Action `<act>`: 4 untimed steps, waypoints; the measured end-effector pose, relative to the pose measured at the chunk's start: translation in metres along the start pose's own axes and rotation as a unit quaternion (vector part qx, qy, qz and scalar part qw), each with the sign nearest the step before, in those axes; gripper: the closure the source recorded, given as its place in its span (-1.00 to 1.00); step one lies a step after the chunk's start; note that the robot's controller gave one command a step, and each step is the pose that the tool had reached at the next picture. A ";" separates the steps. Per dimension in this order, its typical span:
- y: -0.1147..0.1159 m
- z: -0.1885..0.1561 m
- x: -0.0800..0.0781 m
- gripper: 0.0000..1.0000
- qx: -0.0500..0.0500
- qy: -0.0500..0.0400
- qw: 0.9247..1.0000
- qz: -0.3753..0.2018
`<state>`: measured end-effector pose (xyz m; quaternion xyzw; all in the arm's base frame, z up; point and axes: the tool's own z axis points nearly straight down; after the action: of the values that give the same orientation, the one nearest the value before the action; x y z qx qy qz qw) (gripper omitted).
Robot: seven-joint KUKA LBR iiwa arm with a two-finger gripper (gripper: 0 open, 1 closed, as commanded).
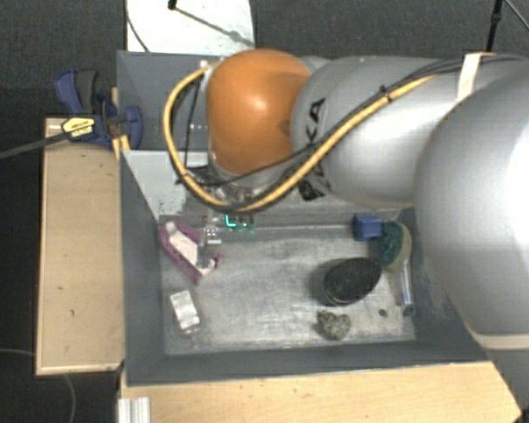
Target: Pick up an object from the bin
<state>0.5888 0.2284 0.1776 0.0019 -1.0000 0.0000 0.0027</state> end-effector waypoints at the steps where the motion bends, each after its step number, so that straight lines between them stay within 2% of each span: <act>1: 0.018 0.085 -0.003 -1.00 -0.005 -0.012 0.991 0.132; 2: 0.019 0.076 -0.001 -1.00 -0.003 -0.006 0.980 0.201; 3: 0.022 0.077 -0.001 -1.00 -0.004 -0.006 0.922 0.387; 4: 0.020 0.107 0.002 -1.00 0.000 -0.002 0.858 0.514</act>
Offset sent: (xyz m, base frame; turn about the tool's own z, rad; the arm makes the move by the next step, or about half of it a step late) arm -0.0034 0.0196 -0.1076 0.2738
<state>0.5858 0.2486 0.0705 -0.5124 -0.8588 0.0012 0.0000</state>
